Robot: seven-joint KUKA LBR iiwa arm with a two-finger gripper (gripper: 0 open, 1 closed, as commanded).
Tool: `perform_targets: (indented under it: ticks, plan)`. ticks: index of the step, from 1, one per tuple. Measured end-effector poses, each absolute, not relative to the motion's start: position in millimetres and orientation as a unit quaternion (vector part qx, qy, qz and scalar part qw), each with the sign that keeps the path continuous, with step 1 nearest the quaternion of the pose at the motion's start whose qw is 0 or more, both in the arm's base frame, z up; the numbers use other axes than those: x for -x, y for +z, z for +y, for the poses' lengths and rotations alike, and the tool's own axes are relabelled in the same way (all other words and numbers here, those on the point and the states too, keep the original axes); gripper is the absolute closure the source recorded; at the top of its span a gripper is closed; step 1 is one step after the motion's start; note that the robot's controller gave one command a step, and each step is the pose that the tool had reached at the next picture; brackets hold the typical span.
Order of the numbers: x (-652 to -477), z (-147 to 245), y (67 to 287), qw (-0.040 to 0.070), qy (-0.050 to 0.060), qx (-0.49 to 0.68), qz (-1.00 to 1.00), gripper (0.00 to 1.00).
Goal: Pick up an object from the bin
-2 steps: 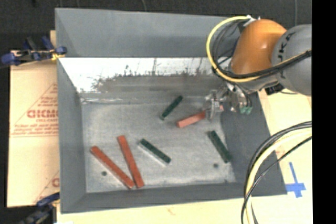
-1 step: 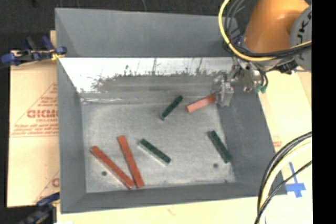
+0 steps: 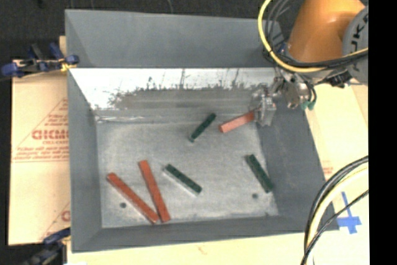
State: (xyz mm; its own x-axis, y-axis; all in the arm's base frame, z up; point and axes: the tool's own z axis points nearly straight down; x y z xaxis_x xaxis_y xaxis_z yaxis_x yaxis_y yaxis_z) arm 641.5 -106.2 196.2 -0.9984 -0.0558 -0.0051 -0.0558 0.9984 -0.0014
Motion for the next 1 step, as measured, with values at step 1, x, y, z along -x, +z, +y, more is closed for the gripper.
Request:
perform_targets:
  ticks: [1]
  plan:
    - [-640.6,-101.8,234.2,-0.001,-0.001,0.063,0.998,1.0]
